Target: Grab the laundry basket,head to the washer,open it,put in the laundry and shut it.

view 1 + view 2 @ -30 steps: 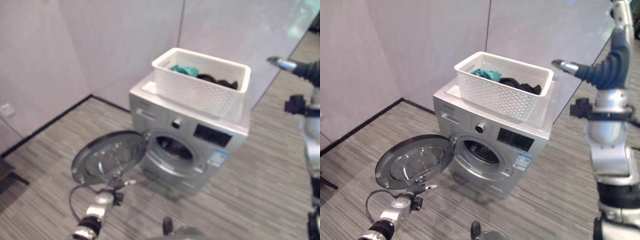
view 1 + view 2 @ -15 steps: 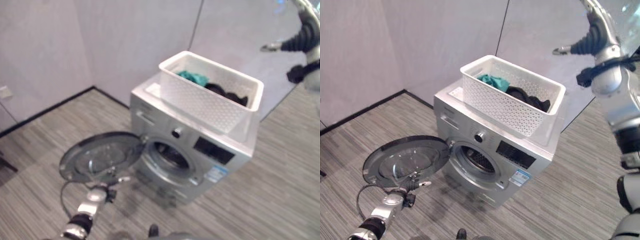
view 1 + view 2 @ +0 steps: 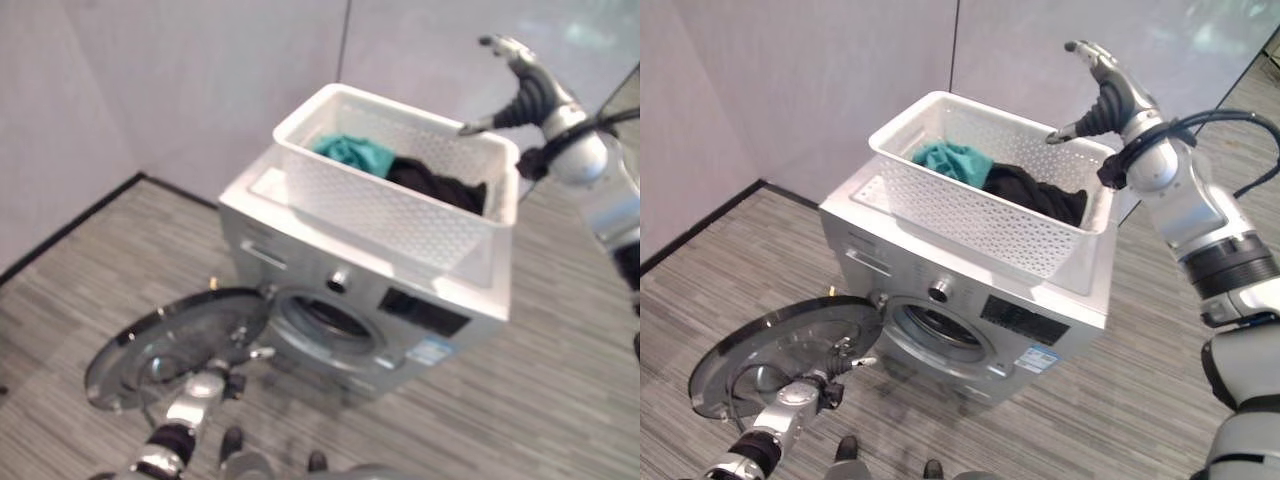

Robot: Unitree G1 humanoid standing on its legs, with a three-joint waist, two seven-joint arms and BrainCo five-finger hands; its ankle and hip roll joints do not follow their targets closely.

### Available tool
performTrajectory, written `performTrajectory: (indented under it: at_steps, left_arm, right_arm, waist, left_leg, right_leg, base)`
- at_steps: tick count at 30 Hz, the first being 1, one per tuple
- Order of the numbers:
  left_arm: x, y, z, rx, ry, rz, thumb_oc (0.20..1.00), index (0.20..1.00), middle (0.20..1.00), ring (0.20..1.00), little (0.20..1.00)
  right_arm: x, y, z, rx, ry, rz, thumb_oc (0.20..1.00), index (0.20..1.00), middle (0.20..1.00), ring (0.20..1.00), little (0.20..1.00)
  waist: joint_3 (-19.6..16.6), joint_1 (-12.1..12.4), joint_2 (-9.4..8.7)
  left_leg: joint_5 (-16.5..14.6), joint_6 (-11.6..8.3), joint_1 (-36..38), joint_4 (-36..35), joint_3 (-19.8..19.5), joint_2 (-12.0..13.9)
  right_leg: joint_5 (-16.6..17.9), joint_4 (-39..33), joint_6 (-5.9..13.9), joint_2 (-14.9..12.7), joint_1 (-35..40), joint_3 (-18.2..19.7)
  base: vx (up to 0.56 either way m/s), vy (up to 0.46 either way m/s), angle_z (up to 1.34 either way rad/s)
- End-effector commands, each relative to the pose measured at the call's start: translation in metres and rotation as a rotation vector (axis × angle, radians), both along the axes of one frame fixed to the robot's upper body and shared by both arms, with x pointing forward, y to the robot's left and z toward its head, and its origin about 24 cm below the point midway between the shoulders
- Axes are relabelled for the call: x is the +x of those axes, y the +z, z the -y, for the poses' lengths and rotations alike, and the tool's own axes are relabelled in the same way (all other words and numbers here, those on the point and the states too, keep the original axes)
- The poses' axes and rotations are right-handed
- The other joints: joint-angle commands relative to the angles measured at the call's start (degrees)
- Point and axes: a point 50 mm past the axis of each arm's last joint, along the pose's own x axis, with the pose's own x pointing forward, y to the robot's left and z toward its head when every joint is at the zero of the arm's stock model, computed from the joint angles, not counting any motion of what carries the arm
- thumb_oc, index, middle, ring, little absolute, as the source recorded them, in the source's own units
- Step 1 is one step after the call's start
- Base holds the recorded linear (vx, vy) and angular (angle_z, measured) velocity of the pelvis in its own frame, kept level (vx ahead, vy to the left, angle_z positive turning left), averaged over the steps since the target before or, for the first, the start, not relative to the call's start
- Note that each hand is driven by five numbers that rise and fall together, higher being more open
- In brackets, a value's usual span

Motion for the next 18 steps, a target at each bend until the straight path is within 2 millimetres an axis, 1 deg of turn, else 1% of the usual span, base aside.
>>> performTrajectory:
  at_steps: [1, 2, 3, 4, 7, 9, 10, 11, 13, 18]
  left_arm:
    - [0.0, 0.001, -0.001, -0.005, -0.029, 0.02, 1.0, 1.0, 1.0, 1.0, 1.0]
    - [-0.001, 0.0, 0.0, -0.013, -0.027, 0.017, 1.0, 1.0, 1.0, 1.0, 1.0]
    - [-0.001, 0.0, 0.0, -0.013, -0.027, 0.017, 1.0, 1.0, 1.0, 1.0, 1.0]
    - [-0.003, -0.002, 0.003, -0.025, -0.026, 0.005, 1.0, 1.0, 1.0, 1.0, 1.0]
    - [-0.007, -0.006, 0.008, -0.04, -0.04, -0.012, 1.0, 1.0, 1.0, 1.0, 1.0]
    - [-0.008, -0.007, 0.011, -0.05, -0.057, -0.019, 1.0, 1.0, 1.0, 1.0, 1.0]
    - [-0.008, -0.007, 0.013, -0.059, -0.063, -0.018, 1.0, 1.0, 1.0, 1.0, 1.0]
    - [-0.008, -0.007, 0.013, -0.06, -0.063, -0.018, 1.0, 1.0, 1.0, 1.0, 1.0]
    - [-0.007, -0.005, 0.014, -0.068, -0.068, -0.013, 1.0, 1.0, 1.0, 1.0, 1.0]
    - [-0.004, 0.002, 0.012, -0.075, -0.071, 0.02, 1.0, 1.0, 1.0, 1.0, 1.0]
  right_arm:
    - [-0.002, 0.01, -0.007, 0.018, 0.055, 0.012, 1.0, 1.0, 1.0, 1.0, 1.0]
    - [-0.001, 0.012, -0.012, 0.014, 0.073, 0.007, 1.0, 1.0, 1.0, 1.0, 1.0]
    - [-0.001, 0.012, -0.012, 0.014, 0.073, 0.007, 1.0, 1.0, 1.0, 1.0, 1.0]
    - [-0.001, 0.016, -0.017, 0.013, 0.102, 0.002, 1.0, 1.0, 1.0, 1.0, 1.0]
    - [0.002, 0.019, -0.022, 0.01, 0.117, -0.014, 1.0, 1.0, 1.0, 1.0, 1.0]
    - [0.006, 0.023, -0.024, -0.01, 0.111, -0.041, 1.0, 1.0, 1.0, 1.0, 1.0]
    - [0.011, 0.027, -0.03, -0.036, 0.102, -0.056, 1.0, 1.0, 1.0, 1.0, 1.0]
    - [0.011, 0.027, -0.03, -0.036, 0.103, -0.056, 1.0, 1.0, 1.0, 1.0, 1.0]
    - [0.018, 0.033, -0.031, -0.072, 0.064, -0.082, 1.0, 1.0, 1.0, 1.0, 1.0]
    - [0.019, 0.041, -0.028, -0.11, 0.024, -0.093, 1.0, 1.0, 1.0, 1.0, 1.0]
  waist:
    - [-4.2, 2.3, -1.28]
    - [-4.4, 2.3, -1.23]
    - [-4.3, 2.3, -1.22]
    - [-4.6, 2.2, -1.34]
    - [-4.9, 2.1, -1.5]
    - [-5.1, 2.2, -1.85]
    - [-5.0, 2.2, -2.03]
    - [-5.0, 2.2, -2.01]
    - [-4.9, 2.2, -2.43]
    - [-4.0, 2.1, -2.86]
  left_leg:
    - [-3.3, 3.64, 0.0, 5.1, 2.4, 0.7]
    - [-3.4, 3.68, 0.5, 4.6, 2.7, 0.8]
    - [-3.4, 3.68, 0.5, 4.6, 2.7, 0.8]
    - [-3.4, 3.69, 1.0, 4.1, 3.0, 1.0]
    - [-3.5, 3.74, 1.7, 3.4, 3.3, 1.0]
    - [-3.4, 3.76, 2.0, 3.0, 3.3, 1.0]
    - [-3.2, 3.74, 2.0, 2.3, 3.2, 1.1]
    - [-3.2, 3.74, 2.0, 2.3, 3.2, 1.1]
    - [-2.7, 3.62, 1.9, 1.1, 3.2, 1.2]
    - [-2.0, 3.44, 1.1, 0.0, 2.9, 1.4]
  right_leg:
    - [-4.3, 8.6, 7.75, -9.2, -5.1, 1.3]
    - [-4.2, 8.4, 7.85, -9.2, -5.0, 1.5]
    - [-4.2, 8.4, 7.85, -9.2, -5.0, 1.5]
    - [-4.2, 8.2, 7.98, -9.3, -5.0, 1.6]
    - [-4.2, 7.9, 8.08, -9.3, -4.8, 1.6]
    - [-4.2, 7.7, 8.2, -9.3, -4.7, 1.5]
    - [-4.0, 7.5, 8.33, -9.3, -4.8, 1.3]
    - [-4.0, 7.5, 8.33, -9.3, -4.8, 1.3]
    - [-3.8, 6.8, 8.61, -9.4, -5.0, 0.6]
    - [-3.4, 6.4, 8.81, -9.5, -5.7, -0.3]
  base:
    - [0.03, 0.049, -0.04]
    - [0.02, 0.032, -0.05]
    - [0.02, 0.036, -0.02]
    - [0.02, 0.032, 0.07]
    - [0.02, 0.024, -0.04]
    - [0.01, 0.019, -0.13]
    - [0.0, 0.015, -0.05]
    - [-0.01, 0.011, -0.04]
    - [-0.01, 0.01, 0.05]
    - [-0.03, 0.002, 0.1]
